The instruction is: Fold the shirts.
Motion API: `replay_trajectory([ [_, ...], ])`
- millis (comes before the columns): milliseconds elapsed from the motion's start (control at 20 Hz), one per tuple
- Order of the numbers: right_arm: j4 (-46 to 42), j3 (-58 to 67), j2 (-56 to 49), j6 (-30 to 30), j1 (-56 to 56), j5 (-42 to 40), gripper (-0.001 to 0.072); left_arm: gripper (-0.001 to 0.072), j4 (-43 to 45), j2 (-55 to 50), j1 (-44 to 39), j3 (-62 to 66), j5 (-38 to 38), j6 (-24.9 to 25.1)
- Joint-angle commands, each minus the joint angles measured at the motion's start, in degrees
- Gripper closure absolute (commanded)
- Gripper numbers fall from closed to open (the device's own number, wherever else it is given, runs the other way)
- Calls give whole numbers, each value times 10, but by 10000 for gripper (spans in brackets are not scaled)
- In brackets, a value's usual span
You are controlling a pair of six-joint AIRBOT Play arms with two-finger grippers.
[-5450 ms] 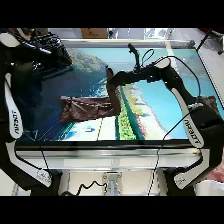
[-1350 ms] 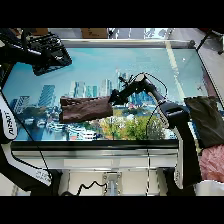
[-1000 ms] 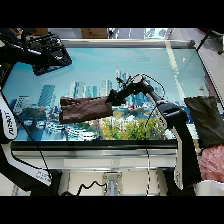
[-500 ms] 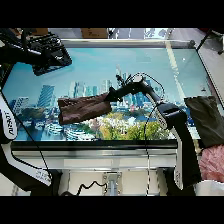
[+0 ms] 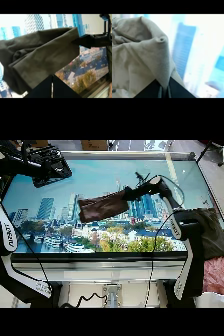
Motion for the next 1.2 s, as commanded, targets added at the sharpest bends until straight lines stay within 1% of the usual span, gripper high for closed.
replay_trajectory([
  [0,-73,1,61,19,-72,30,694,699,0,0,0,0,1,0],
  [150,-151,0,116,31,-116,87,694,698,-1,0,0,0,-1,-3],
  [300,-248,0,162,45,-150,151,694,698,-1,0,-8,0,-7,-3],
  [500,-302,0,206,53,-202,230,694,699,-1,0,-27,0,-15,-2],
  [650,-372,0,249,52,-241,271,694,699,-1,0,-31,0,-15,-2],
  [800,-374,-5,276,44,-310,347,694,698,-1,0,-31,0,-16,-2],
  [850,-372,-12,292,39,-330,345,695,699,-1,0,-31,0,-18,-2],
  [950,-407,-13,320,36,-365,344,695,698,-1,0,-31,0,-17,-2],
  [1150,-406,-29,368,34,-434,344,695,698,-5,0,-32,0,-16,-2],
])
